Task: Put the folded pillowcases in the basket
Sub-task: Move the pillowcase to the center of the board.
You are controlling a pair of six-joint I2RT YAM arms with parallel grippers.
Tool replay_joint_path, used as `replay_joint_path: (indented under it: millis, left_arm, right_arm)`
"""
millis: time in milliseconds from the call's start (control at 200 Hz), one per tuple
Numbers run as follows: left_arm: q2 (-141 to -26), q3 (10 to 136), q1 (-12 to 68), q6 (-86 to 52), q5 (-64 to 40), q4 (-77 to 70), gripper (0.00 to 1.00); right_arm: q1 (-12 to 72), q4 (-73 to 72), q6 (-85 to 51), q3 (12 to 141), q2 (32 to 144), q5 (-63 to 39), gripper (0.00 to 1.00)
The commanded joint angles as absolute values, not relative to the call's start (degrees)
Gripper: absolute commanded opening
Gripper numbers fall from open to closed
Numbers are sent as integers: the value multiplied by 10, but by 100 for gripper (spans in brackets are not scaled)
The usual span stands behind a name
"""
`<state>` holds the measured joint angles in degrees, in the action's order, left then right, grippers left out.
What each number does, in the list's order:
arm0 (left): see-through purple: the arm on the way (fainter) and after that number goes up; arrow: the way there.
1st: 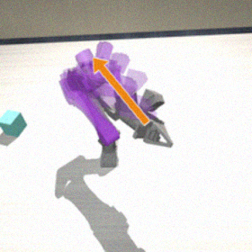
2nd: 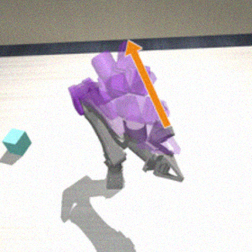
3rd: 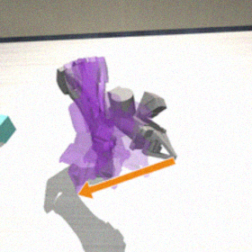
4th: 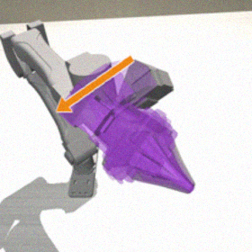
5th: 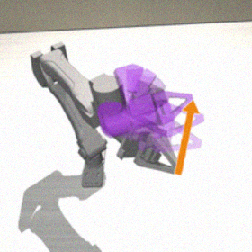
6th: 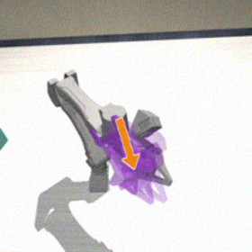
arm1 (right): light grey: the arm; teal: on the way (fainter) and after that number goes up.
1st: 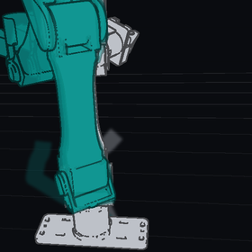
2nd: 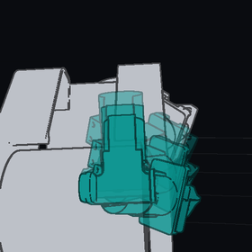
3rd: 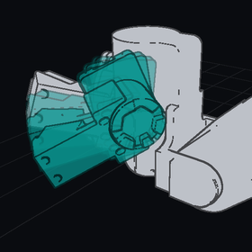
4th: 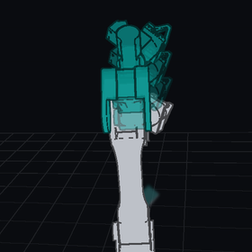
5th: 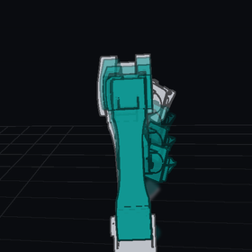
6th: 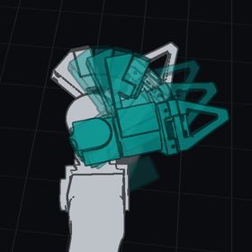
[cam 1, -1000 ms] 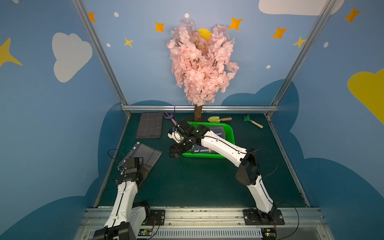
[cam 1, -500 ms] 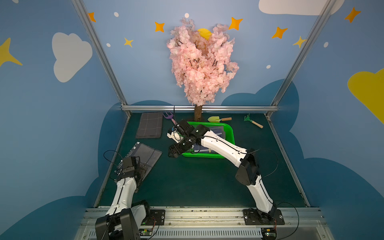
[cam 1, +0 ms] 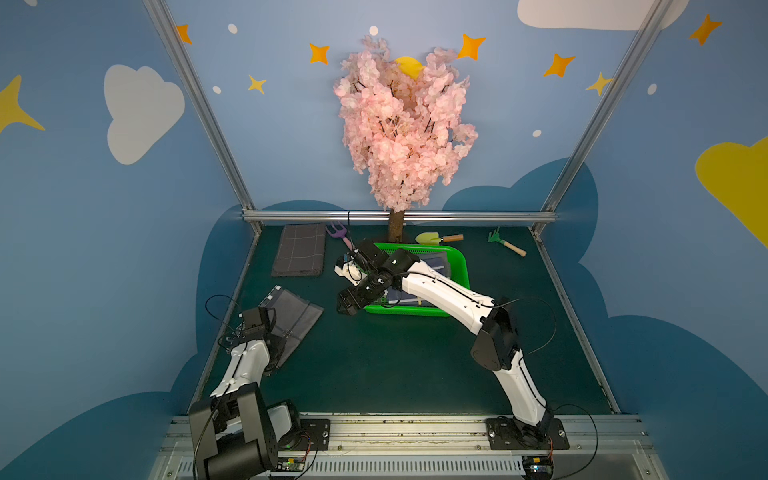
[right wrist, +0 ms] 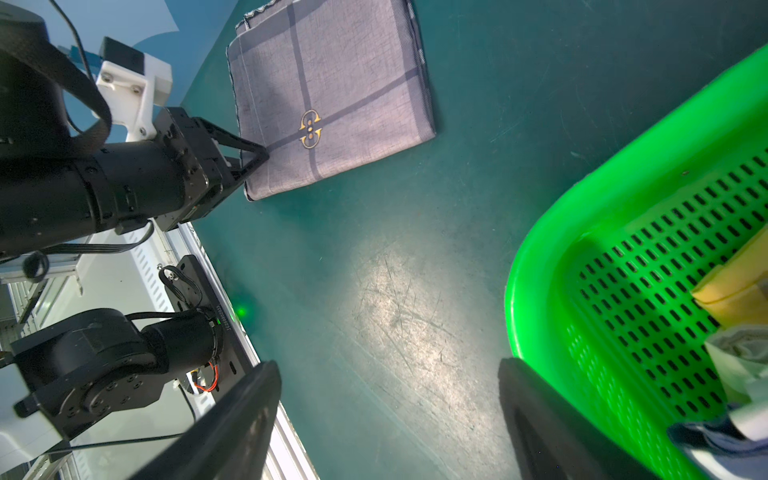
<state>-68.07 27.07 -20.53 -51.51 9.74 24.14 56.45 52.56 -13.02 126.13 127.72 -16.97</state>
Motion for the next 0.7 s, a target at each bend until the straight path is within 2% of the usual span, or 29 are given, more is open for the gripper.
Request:
replay_joint_path:
  millis: [0, 190, 410, 631, 696]
  left_arm:
    - [-717, 234, -198, -507, 4, 142, 3]
    - [-696, 249, -199, -485, -18, 159, 3]
    - [-640, 251, -197, -460, -96, 193, 3]
    - [-515, 204, -161, -451, -200, 239, 3]
    - [-468, 183, -128, -469, -195, 261, 3]
  right_arm:
    - [565, 538, -129, 1269, 1269, -164, 88]
    - [566, 540, -129, 1269, 1267, -167, 88]
    - [566, 549, -130, 1267, 1261, -165, 88]
    - [571, 557, -140, 1249, 1244, -174, 88]
    - [576, 552, -142, 1217, 1228, -170, 88]
